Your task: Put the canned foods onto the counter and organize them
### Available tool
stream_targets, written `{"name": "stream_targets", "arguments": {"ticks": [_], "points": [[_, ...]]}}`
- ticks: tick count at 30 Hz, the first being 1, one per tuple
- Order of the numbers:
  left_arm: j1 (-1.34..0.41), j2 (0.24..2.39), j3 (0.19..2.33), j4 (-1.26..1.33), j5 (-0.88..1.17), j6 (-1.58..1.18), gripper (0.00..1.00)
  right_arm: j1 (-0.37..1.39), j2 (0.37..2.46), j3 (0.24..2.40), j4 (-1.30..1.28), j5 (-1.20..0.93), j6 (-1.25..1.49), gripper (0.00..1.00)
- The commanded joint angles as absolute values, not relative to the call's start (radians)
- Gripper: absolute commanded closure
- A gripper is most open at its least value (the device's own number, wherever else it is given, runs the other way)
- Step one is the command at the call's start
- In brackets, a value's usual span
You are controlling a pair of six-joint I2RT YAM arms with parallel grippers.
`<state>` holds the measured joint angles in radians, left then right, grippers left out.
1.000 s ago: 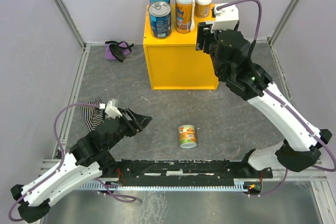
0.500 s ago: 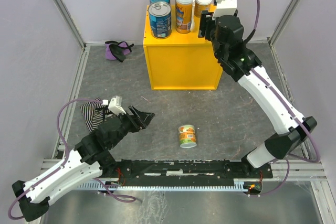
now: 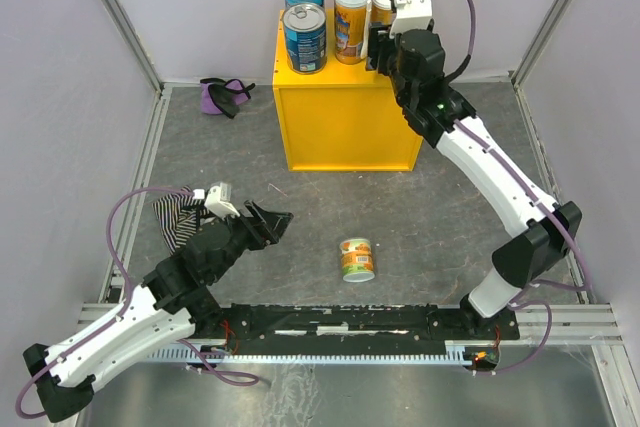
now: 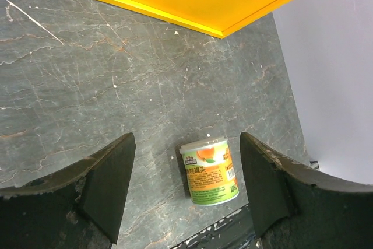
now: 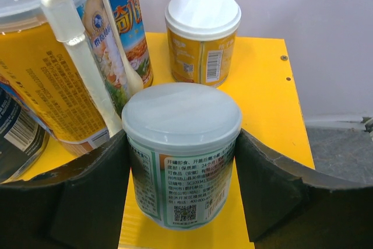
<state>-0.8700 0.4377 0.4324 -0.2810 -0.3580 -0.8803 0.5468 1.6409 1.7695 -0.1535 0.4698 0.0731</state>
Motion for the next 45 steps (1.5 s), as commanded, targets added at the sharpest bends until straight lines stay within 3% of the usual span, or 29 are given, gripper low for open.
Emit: {"name": "stream_targets", "arguments": {"ticks": [1,8,14,23,34,38,42,45], "points": [[-0.865,0.432,0.424,-0.236,-0.390,-0.841,0.21,0.542,1.579,1.729,0.006,0.454,0.059,0.99],[-0.865,0.422,0.411,-0.233,-0.384,-0.862,0.21,0.542,1.518,1.605,0.019,0.481,0.036,0.96],[-0.865,0.402,0.402,-0.235,-0.383,-0.887,0.21,0.540,1.482,1.534,0.015,0.493,0.030,0.82],[-0.866,0.346,0.374,-0.242,-0.400,-0.947,0.22,0.531,1.489,1.499,-0.021,0.448,0.053,0.72],[-0.865,0.337,0.358,-0.224,-0.411,-0.988,0.23,0.500,1.485,1.473,-0.050,0.397,0.094,0.38],[-0.865,0.343,0.349,-0.202,-0.410,-1.000,0.23,0.496,1.482,1.479,-0.062,0.378,0.103,0.38],[-0.865,0.347,0.338,-0.174,-0.412,-1.006,0.23,0.491,1.493,1.492,-0.071,0.354,0.099,0.52],[-0.865,0.352,0.326,-0.156,-0.413,-1.016,0.24,0.484,1.511,1.513,-0.078,0.340,0.094,0.57]]}}
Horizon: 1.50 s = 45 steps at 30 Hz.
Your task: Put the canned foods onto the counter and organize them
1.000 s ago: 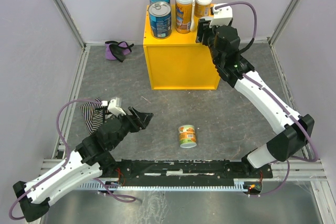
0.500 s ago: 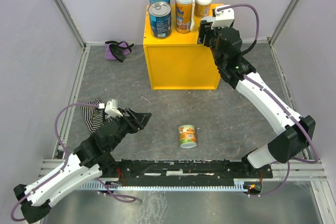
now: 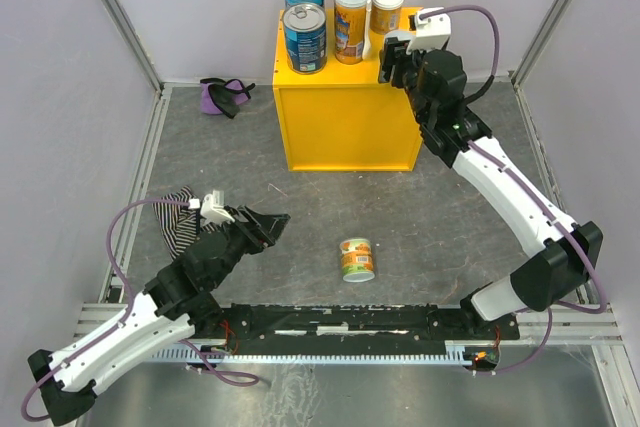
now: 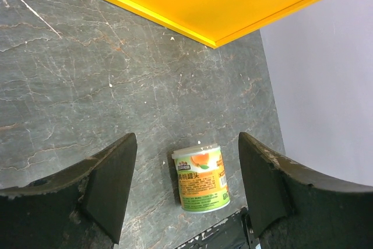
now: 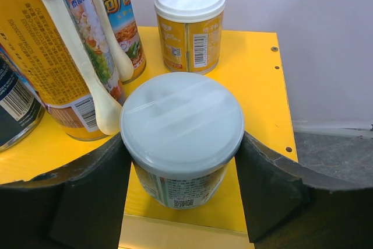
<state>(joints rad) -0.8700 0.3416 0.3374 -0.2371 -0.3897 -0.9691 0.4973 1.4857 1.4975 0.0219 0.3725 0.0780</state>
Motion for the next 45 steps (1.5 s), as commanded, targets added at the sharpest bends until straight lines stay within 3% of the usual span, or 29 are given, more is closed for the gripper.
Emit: {"name": "stream_targets", "arguments": {"ticks": [1,34,41,45], "points": [[-0.865,0.354,0.323,-0.150,-0.413,-1.018,0.24,0.479,1.523,1.523,-0.079,0.336,0.094,0.58],[-0.864,0.347,0.312,-0.144,-0.427,-1.007,0.24,0.456,1.695,1.686,-0.113,0.279,0.114,0.61],[-0.865,0.354,0.322,-0.147,-0.423,-0.999,0.24,0.455,1.690,1.675,-0.123,0.266,0.123,0.57],[-0.864,0.360,0.328,-0.147,-0.418,-0.994,0.24,0.455,1.678,1.662,-0.124,0.264,0.121,0.47]]}}
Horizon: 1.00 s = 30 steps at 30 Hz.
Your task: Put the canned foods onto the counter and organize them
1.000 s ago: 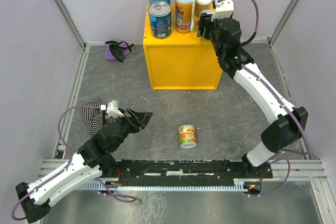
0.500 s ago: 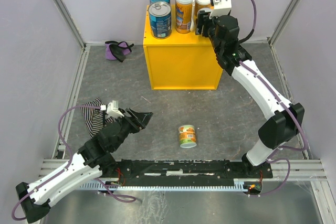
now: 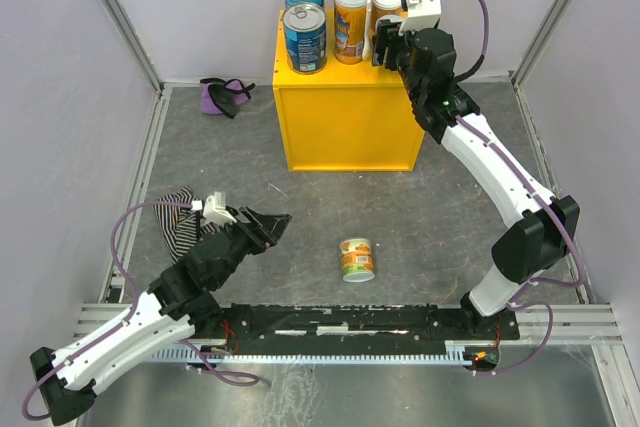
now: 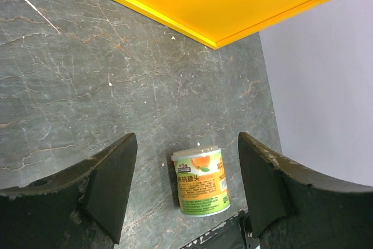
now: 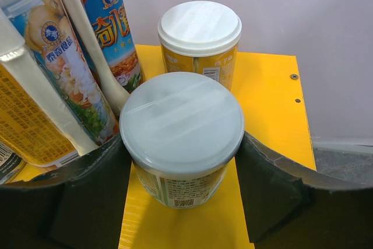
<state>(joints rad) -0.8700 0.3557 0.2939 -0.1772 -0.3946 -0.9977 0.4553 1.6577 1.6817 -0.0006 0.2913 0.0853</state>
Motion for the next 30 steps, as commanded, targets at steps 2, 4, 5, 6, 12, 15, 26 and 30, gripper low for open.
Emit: {"name": "stream_targets", "arguments": {"ticks": [2,4,5,6,12,15,26,30], "points": [[-0.865,0.360,0.328,-0.146,-0.416,-0.994,0.24,0.455,1.673,1.657,-0.127,0.265,0.121,0.40],[-0.865,0.358,0.328,-0.146,-0.414,-0.993,0.24,0.455,1.667,1.652,-0.126,0.268,0.121,0.29],[-0.865,0.358,0.328,-0.146,-0.412,-0.994,0.24,0.455,1.663,1.650,-0.127,0.271,0.122,0.24],[-0.865,0.356,0.329,-0.147,-0.411,-0.993,0.24,0.455,1.659,1.648,-0.128,0.273,0.123,0.19],[-0.865,0.345,0.331,-0.153,-0.403,-0.993,0.24,0.454,1.632,1.631,-0.129,0.281,0.127,0.01],[-0.866,0.341,0.332,-0.154,-0.400,-0.992,0.24,0.455,1.609,1.615,-0.129,0.284,0.129,0.01],[-0.865,0.352,0.337,-0.146,-0.369,-0.988,0.24,0.465,1.506,1.534,-0.150,0.284,0.138,0.01],[-0.865,0.356,0.332,-0.132,-0.356,-0.994,0.24,0.489,1.450,1.489,-0.166,0.284,0.141,0.01]]}}
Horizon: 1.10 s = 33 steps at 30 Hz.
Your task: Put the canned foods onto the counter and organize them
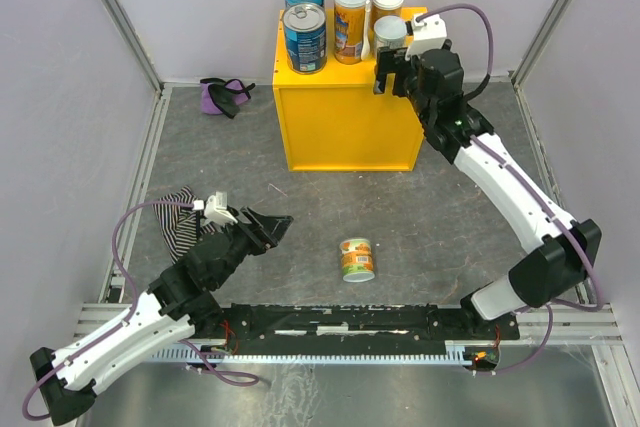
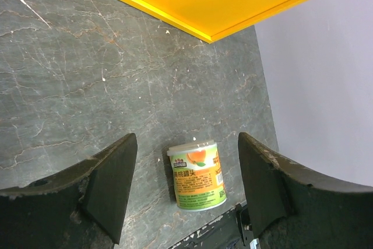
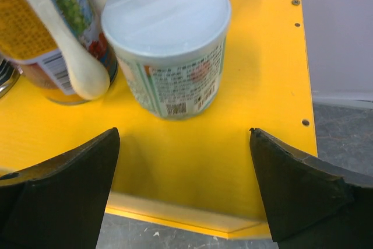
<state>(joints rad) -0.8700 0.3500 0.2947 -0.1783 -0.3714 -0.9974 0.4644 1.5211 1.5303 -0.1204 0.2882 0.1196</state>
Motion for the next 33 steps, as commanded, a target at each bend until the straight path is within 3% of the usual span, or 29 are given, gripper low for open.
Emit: {"name": "stream_targets", "arguments": {"ticks": [1,16,33], "points": [[-0.864,0.357,0.330,-0.132,-0.354,-0.995,0.24,0.498,1.433,1.477,-0.171,0.287,0.141,0.01],[-0.865,0.401,0.298,-0.087,-0.306,-1.038,0.24,0.718,1.224,1.312,-0.409,0.350,0.248,0.01],[-0.865,0.422,0.262,-0.097,-0.246,-1.099,0.24,0.876,1.205,1.039,-0.651,0.279,0.708,0.02]]}}
